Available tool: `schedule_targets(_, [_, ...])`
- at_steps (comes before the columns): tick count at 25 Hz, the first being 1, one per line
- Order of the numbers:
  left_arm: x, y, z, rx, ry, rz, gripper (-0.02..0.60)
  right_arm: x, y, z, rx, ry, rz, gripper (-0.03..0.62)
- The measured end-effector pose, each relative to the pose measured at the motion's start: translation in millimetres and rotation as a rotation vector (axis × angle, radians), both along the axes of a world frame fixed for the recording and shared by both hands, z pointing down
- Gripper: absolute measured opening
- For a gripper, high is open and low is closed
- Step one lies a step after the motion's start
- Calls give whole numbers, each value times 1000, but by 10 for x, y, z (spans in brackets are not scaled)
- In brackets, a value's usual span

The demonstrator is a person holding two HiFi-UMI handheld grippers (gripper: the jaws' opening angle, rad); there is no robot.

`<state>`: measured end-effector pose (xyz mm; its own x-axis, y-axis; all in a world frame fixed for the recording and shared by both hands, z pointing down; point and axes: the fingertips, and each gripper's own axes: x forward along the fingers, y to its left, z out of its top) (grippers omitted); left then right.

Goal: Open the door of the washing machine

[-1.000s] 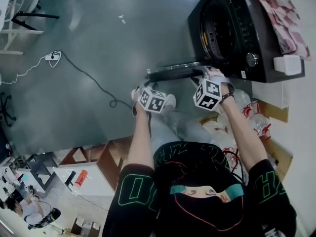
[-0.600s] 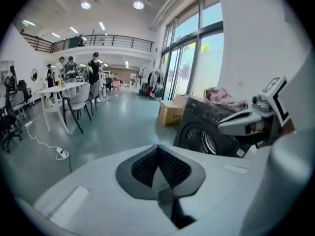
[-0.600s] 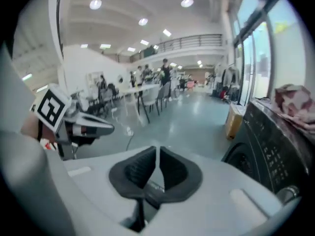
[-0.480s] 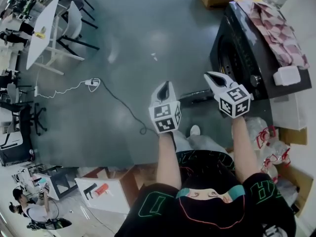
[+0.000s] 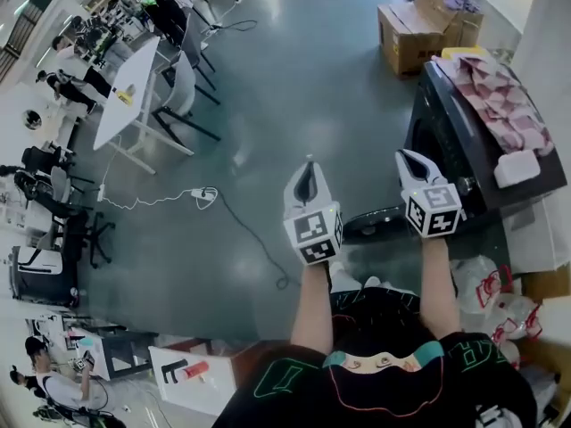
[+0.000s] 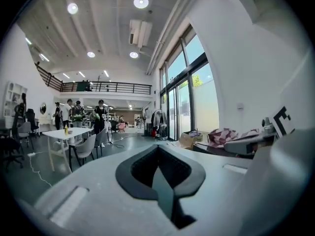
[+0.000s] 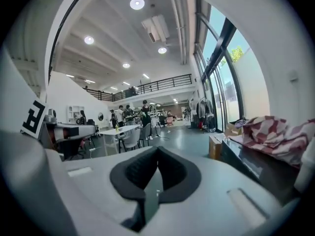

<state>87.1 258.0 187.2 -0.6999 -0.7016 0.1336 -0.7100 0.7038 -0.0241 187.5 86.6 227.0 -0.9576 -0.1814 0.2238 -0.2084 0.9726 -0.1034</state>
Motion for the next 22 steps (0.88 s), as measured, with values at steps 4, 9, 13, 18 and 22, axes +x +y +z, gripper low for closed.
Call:
schedule_targets(4, [52, -28, -104, 16, -39, -7, 11, 79, -72, -176, 27, -45, 2, 3])
schedule_targets(9, [28, -91, -211, 10, -78, -9, 11, 101, -147, -370, 67, -99, 13, 3])
schedule_targets(13, [24, -144, -348, 4, -131, 0, 11, 106, -237, -535, 92, -141, 31, 3])
schedule_targets(18, [-11, -101, -431, 26, -147, -5, 11, 69, -237, -701, 132, -170, 37, 3])
schedule_targets(22, [-42, -51, -414, 32, -126, -21, 11, 74, -201, -701, 152, -164, 26, 3])
